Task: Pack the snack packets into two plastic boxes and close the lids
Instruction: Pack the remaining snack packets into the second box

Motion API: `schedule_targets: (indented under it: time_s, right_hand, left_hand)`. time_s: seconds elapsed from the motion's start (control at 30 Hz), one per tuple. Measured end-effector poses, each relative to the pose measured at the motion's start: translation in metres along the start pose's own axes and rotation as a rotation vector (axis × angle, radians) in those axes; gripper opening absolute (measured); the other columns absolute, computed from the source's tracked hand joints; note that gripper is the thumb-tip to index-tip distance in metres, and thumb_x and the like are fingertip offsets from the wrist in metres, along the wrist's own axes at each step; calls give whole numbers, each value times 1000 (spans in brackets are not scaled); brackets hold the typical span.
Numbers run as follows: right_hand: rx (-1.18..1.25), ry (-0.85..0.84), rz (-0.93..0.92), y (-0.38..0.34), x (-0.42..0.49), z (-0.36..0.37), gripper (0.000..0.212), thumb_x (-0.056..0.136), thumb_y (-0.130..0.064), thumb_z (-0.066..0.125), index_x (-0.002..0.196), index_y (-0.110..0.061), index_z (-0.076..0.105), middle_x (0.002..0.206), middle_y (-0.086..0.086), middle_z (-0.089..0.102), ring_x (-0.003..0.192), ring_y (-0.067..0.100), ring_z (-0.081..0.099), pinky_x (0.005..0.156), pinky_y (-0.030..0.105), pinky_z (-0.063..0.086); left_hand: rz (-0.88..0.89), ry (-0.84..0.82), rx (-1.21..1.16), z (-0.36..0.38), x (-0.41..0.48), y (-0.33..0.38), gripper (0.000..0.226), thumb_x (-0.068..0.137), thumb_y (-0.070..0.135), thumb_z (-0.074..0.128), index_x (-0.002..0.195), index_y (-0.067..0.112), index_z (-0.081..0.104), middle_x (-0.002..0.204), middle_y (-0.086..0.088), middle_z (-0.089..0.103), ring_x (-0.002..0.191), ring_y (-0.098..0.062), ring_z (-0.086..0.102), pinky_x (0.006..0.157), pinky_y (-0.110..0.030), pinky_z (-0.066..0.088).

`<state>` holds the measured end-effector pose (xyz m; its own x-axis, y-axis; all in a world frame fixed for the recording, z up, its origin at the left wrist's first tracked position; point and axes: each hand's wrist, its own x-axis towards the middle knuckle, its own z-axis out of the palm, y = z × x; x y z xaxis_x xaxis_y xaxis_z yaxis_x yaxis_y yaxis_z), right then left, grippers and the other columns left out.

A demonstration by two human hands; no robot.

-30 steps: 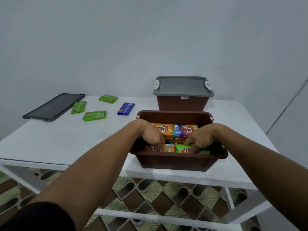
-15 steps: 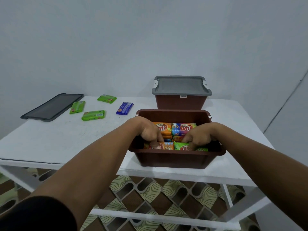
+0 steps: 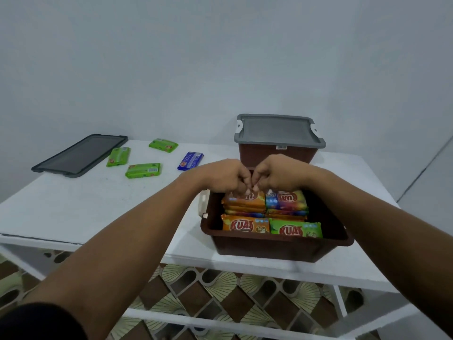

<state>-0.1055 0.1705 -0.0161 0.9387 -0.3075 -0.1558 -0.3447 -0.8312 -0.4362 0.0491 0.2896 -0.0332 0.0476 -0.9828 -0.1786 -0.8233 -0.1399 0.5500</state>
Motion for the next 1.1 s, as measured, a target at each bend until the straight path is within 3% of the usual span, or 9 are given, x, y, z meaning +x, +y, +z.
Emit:
schedule_targets:
  time_s: [0.1, 0.17, 0.33, 0.47, 0.63, 0.77, 0.87, 0.97, 1.1]
  right_hand:
    - [69, 101, -4, -11, 23, 1, 11, 89, -17, 71, 93, -27, 75, 75, -5, 75, 63, -1, 67, 62, 17, 49]
    - [87, 159, -21, -18, 40, 5, 14, 90, -12, 67, 90, -24, 74, 75, -2, 75, 66, 5, 70, 63, 21, 52]
    - [75, 227, -45, -42, 90, 11, 16, 89, -11, 62, 90, -21, 74, 75, 1, 74, 71, 15, 69, 67, 27, 53]
    - [148, 206, -14, -67, 137, 19, 22, 89, -9, 61, 102, -19, 75, 86, -1, 75, 74, 16, 73, 68, 26, 58]
    - [119, 141, 38, -97, 201, 32, 24, 89, -7, 62, 104, -21, 75, 87, 1, 74, 72, 16, 73, 59, 20, 53]
    - [33, 47, 45, -115, 245, 50, 24, 89, -12, 64, 108, -23, 75, 79, -7, 65, 73, 12, 62, 54, 9, 42]
    - [-56, -8, 87, -121, 276, 66, 26, 88, -22, 67, 112, -26, 75, 96, -7, 65, 91, 10, 57, 66, 13, 40]
    - [-130, -14, 155, -122, 303, 78, 27, 88, -26, 68, 115, -25, 74, 108, -5, 63, 106, 14, 57, 82, 20, 40]
    - [-184, 48, 299, -116, 330, 92, 32, 88, -26, 67, 114, -7, 72, 119, 7, 68, 110, 23, 61, 91, 33, 53]
  left_hand:
    - [-5, 176, -153, -13, -9, -27, 8, 90, 7, 68, 91, 10, 76, 78, 1, 76, 73, -12, 73, 70, -23, 57]
    - [2, 236, -283, -16, -14, -42, 8, 90, 5, 69, 89, 9, 76, 80, -1, 77, 76, -16, 74, 76, -28, 61]
    - [13, 419, -174, -37, -20, -80, 7, 87, 16, 73, 83, 19, 78, 71, 9, 70, 62, 1, 58, 56, -14, 43]
    - [-49, 406, -143, -67, -27, -129, 11, 89, 17, 69, 84, 23, 76, 75, 10, 69, 65, -9, 62, 51, -20, 45]
    - [-90, 373, -35, -97, -33, -191, 14, 88, 12, 68, 86, 24, 76, 79, 13, 69, 73, -8, 62, 64, -26, 49]
    - [-95, 361, 9, -111, -42, -237, 11, 91, 13, 69, 97, 18, 77, 86, 9, 70, 81, -7, 64, 73, -20, 50]
    - [-94, 335, 51, -117, -50, -269, 13, 92, 11, 68, 99, 17, 77, 91, 4, 73, 79, 0, 62, 76, -15, 47]
    - [-96, 301, 124, -123, -54, -297, 16, 92, 10, 66, 99, 17, 79, 96, 4, 75, 82, -6, 63, 80, -23, 51]
    - [-129, 226, 222, -132, -53, -328, 18, 91, 15, 64, 98, 22, 79, 100, 9, 74, 88, -7, 63, 83, -24, 51]
